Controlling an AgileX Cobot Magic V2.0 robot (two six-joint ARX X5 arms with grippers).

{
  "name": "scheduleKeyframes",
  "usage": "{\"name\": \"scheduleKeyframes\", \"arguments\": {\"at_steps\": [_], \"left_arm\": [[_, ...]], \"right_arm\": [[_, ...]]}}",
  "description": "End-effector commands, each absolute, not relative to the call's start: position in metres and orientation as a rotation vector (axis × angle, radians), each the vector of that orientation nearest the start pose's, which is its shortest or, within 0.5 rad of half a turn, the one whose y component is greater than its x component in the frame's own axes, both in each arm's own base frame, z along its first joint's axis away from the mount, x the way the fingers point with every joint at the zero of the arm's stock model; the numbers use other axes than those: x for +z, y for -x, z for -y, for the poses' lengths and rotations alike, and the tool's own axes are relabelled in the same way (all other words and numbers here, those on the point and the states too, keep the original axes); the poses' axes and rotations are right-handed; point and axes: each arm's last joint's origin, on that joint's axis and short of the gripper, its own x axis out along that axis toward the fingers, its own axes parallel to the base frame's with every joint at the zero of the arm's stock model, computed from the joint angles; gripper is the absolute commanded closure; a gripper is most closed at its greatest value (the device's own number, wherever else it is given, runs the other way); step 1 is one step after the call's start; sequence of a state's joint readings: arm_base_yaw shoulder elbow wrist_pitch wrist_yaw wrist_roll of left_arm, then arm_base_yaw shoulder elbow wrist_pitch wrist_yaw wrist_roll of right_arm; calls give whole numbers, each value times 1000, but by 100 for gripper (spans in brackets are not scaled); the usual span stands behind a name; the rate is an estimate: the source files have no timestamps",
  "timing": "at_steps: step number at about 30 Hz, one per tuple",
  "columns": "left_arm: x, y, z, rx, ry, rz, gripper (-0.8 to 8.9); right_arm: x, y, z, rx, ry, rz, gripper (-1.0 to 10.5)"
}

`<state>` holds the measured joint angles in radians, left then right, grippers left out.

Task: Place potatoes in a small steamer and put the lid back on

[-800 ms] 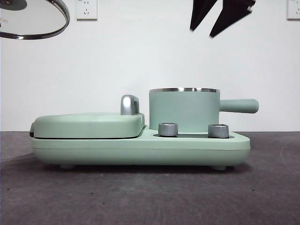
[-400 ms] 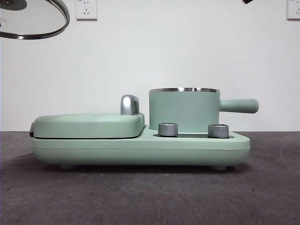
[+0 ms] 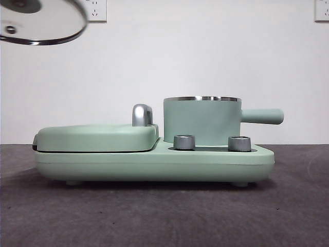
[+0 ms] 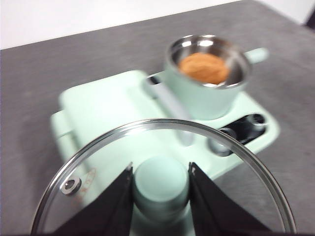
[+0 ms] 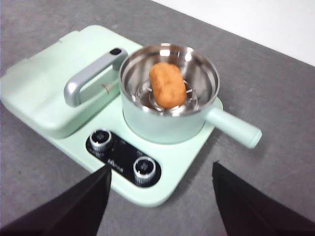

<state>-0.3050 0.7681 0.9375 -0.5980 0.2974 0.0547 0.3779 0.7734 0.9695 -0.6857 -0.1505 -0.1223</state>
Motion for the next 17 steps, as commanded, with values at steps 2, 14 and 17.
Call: {"name": "scheduleKeyframes", "arguments": {"at_steps": [2, 14, 17], "left_arm": [[355, -149, 58, -657, -58, -349, 804], [348, -208, 101, -760, -97, -197, 804], [343, -222, 118, -792, -99, -150, 804]], "right_arm": [[338, -123, -53, 495, 126, -463, 631], [317, -107, -46, 444, 49, -486, 631], [317, -108, -45, 409, 41, -488, 631]]}}
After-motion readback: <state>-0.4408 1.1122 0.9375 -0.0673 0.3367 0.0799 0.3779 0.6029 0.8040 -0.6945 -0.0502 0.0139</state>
